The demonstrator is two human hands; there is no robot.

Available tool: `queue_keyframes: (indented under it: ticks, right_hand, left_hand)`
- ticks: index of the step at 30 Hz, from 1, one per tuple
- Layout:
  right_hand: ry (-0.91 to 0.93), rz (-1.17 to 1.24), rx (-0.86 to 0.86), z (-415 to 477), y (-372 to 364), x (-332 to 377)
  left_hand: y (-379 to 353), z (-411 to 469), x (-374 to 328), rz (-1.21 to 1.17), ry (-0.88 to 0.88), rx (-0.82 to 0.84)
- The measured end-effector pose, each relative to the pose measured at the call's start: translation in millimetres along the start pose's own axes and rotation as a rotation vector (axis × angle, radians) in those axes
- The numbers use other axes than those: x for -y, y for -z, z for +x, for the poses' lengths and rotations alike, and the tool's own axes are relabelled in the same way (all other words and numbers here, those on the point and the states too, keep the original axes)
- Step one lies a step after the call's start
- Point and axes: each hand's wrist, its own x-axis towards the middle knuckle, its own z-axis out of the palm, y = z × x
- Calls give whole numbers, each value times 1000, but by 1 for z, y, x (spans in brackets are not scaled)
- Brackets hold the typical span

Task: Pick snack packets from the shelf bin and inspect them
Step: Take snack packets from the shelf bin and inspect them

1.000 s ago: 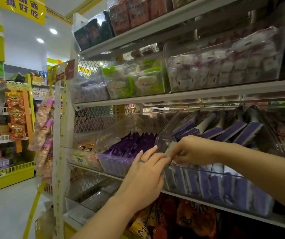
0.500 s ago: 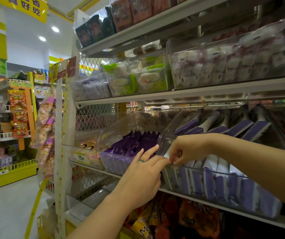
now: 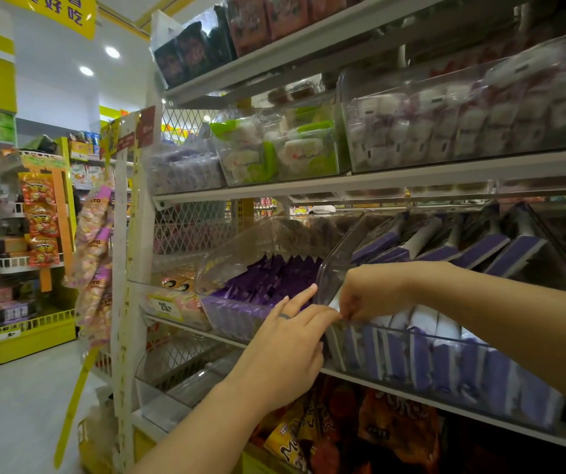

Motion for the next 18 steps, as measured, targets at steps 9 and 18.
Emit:
queue_keyframes:
  ticks: [9,18]
  right_hand:
    - [-42,268,-226,-18,17,-18]
    - [-83,1045,-512,-51,39,-8]
  left_hand:
    - [-2,1,-4,-154,59,-46]
    - [20,13,-16,-707,349,-82]
